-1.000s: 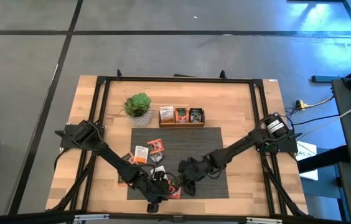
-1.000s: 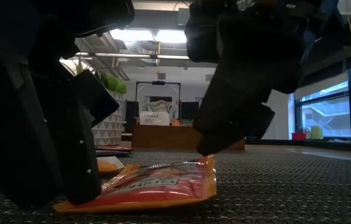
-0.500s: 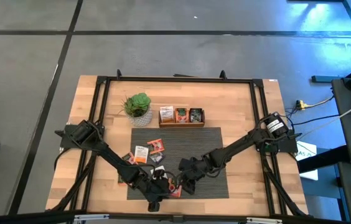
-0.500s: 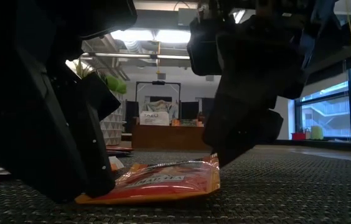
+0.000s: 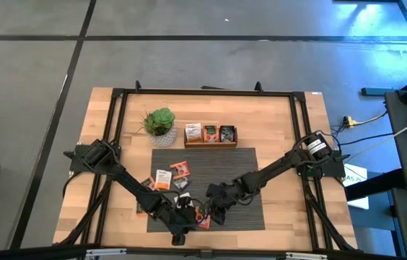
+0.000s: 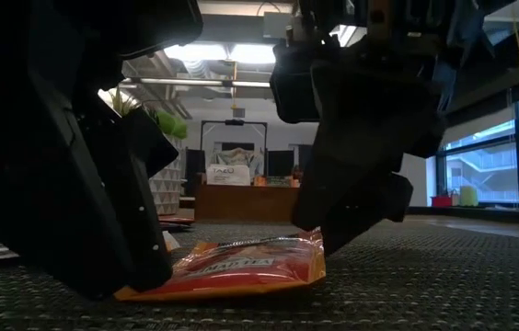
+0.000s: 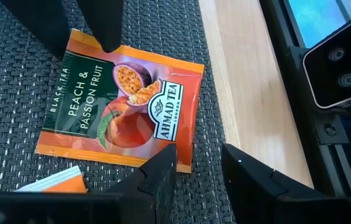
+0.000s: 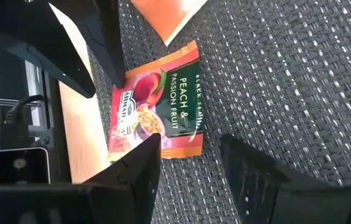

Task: Pick & Place Tea
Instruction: Put the orange tea bag into the middle section of the wooden organizer

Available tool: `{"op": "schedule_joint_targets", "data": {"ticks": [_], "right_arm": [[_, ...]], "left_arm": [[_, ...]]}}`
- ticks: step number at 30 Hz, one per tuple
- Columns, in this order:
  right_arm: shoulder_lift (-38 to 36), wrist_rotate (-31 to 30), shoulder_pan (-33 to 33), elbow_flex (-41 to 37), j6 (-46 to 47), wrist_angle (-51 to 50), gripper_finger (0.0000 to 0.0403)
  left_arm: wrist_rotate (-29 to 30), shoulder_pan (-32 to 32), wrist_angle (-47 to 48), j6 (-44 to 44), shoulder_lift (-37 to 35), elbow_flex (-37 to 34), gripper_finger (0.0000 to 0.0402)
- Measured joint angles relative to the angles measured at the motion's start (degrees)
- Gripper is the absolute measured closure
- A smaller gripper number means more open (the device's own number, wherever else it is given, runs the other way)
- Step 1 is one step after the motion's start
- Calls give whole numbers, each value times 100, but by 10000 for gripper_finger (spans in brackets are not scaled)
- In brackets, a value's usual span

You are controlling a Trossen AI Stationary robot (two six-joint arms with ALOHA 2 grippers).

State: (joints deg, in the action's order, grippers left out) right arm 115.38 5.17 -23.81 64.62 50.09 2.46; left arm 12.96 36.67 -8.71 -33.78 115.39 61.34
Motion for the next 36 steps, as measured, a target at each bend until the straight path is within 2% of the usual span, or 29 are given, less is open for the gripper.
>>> {"op": "schedule_joint_targets", "data": {"ticks": [6, 16, 22, 26, 29, 33, 36], "right_arm": [[10, 189, 19, 0, -46, 21, 282], [13, 201, 41, -2, -537, 41, 393], [-61, 198, 41, -7, -881, 0, 397], [-430, 184, 75, -4, -1226, -137, 398], [-912, -234, 120, -4, -1627, -826, 399], [-1809, -1308, 213, -10, -2150, -2030, 400], [-2525, -2078, 408, -189, -2695, -2295, 401]], "left_arm": [[55, -2, 8, -2, 0, 0, 277], [60, 11, 15, 2, 0, 0, 276], [-62, 47, 76, 47, -138, -11, 276], [-75, 58, 199, 275, -472, -11, 276], [130, 90, 325, 600, -776, -11, 276], [599, 207, 309, 1021, -1163, -9, 276], [739, 257, 308, 1203, -1334, -9, 276]]}}
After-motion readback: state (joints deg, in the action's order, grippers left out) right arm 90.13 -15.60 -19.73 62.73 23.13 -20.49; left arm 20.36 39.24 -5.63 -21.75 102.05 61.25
